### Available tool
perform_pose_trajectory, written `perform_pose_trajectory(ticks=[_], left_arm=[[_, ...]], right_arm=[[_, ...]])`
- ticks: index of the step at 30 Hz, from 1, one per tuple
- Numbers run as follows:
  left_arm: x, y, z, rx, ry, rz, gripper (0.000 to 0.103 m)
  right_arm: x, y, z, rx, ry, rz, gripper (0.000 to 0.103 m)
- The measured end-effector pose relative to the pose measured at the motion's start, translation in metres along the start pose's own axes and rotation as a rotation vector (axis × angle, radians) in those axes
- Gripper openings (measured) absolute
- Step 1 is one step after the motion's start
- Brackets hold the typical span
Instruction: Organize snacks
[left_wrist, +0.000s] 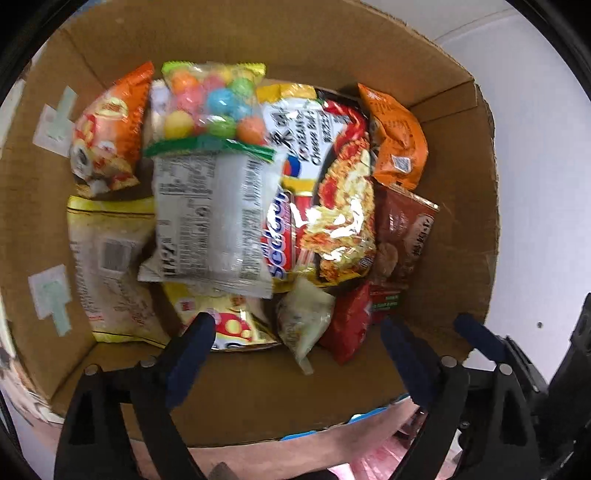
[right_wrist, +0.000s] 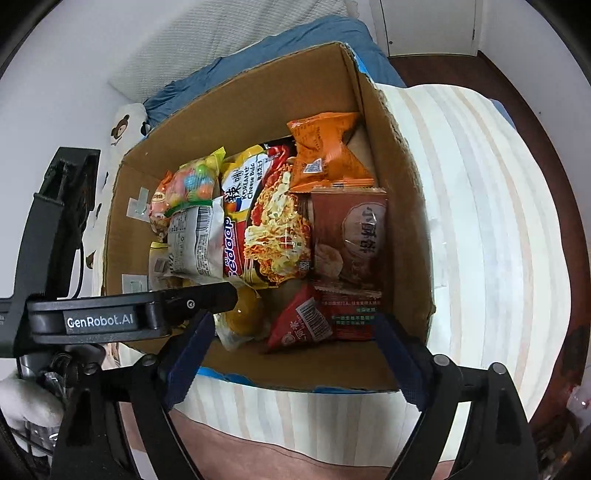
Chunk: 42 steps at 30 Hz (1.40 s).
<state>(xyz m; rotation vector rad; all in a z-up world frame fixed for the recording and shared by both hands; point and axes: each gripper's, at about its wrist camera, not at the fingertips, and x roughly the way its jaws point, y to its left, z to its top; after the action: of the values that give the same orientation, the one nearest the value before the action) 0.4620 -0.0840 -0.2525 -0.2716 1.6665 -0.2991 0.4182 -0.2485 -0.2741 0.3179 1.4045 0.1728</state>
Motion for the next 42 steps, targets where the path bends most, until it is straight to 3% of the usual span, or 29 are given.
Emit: perform_pose_trajectory(ticks=[13,18,25,26,27,34,42], left_arm=[[-0.042,0.026,-0.029,0.020,-0.183,0.180,0.092],[-0.047,0.033,-0.043,0.012,-0.215,0.188,0.092],[-0.080,0.029,-0.070,0.034,-0.331,0.213,0.094],[-0.084,0.027,-0.075,0.039,-0.349,0.216,0.102],[-0.092,0.025,-0.082,0.051,-0.381,0.221,0.103],[-0.129,0.015,-0.127,0.069,-0.504,0.217,0.103],[-0.167,0.007,-0.210,0.076,-0.666,0.259,0.103]], right_arm=[[-0.009,0.012,-0.002,-0.030,-0.030,-0.110,0.099],[-0.014,0.018,-0.006,-0.037,-0.049,-0.120,0.100],[-0.039,0.031,-0.020,-0.059,-0.116,-0.126,0.101],[-0.045,0.034,-0.024,-0.067,-0.132,-0.129,0.101],[-0.050,0.038,-0.028,-0.072,-0.147,-0.132,0.101],[-0.099,0.059,-0.070,-0.120,-0.269,-0.138,0.101],[-0.162,0.078,-0.133,-0.177,-0.407,-0.135,0.101]])
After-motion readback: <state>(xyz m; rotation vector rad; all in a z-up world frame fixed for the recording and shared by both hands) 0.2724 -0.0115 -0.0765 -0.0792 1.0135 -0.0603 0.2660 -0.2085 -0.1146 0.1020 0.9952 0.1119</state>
